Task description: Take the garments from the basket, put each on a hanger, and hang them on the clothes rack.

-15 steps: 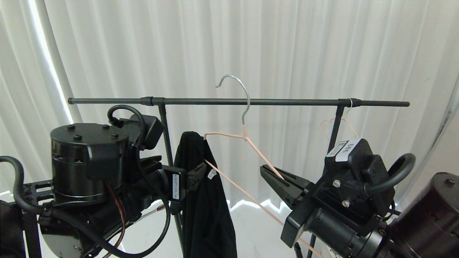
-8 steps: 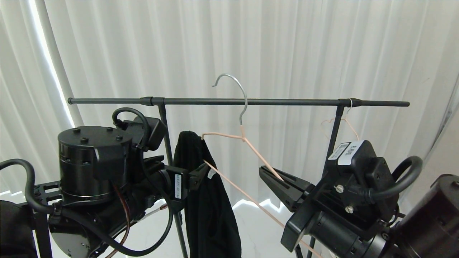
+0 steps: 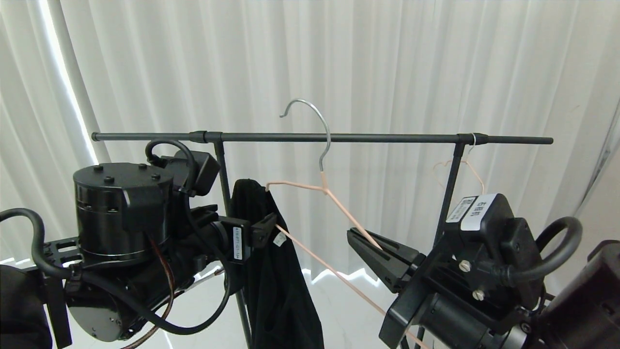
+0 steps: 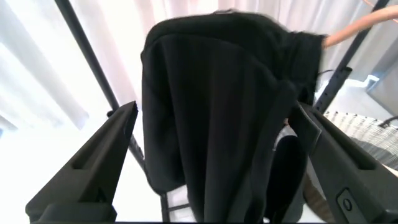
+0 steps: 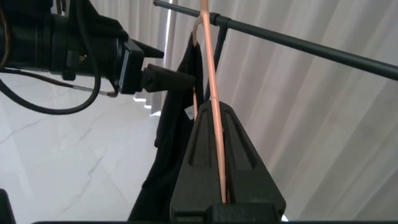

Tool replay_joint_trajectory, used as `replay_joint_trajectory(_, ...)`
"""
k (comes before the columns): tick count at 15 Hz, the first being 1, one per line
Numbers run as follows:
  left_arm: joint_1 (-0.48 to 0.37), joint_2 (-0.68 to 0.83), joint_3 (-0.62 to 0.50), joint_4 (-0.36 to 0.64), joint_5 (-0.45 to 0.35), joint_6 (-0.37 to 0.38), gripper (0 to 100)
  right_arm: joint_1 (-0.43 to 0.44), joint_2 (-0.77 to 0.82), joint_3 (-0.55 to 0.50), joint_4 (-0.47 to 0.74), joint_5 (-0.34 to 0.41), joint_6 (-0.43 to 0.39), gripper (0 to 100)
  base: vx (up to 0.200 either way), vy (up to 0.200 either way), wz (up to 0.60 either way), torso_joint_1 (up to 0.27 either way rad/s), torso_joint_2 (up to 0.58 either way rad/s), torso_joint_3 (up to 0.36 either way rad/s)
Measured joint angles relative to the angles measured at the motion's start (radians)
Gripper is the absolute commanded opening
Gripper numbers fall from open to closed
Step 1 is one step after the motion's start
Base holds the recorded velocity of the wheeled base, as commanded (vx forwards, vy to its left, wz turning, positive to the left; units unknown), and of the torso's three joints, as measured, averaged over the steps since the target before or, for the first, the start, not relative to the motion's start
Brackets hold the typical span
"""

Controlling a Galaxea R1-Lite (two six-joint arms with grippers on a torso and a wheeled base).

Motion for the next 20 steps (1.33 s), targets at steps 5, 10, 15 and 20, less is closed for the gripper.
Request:
replay_joint_trajectory(5, 0.011, 0.000, 0.005, -0.025, 0.000, 0.000, 0, 0.000, -0.001, 0.001, 0.000, 0.000, -0.002, 0, 0.000, 0.000, 0.00, 0.000, 0.00, 0.000)
replay_joint_trajectory(10, 0.003, -0.003, 0.000, -0.030, -0.001, 0.014, 0, 0.001, 0.005, 0.002, 0.000, 0.000, -0.003, 0, 0.000, 0.000, 0.00, 0.000, 0.00, 0.000)
replay_joint_trajectory(15, -0.049, -0.004, -0.002, -0.033, -0.001, 0.041, 0, 0.004, 0.033, -0.003, 0.000, 0.002, -0.001, 0, 0.000, 0.000, 0.00, 0.000, 0.00, 0.000)
replay_joint_trajectory(20, -0.101, -0.006, 0.001, -0.032, -0.002, 0.094, 0, 0.008, 0.081, -0.007, -0.001, 0.005, 0.016, 0, 0.000, 0.000, 0.00, 0.000, 0.00, 0.000)
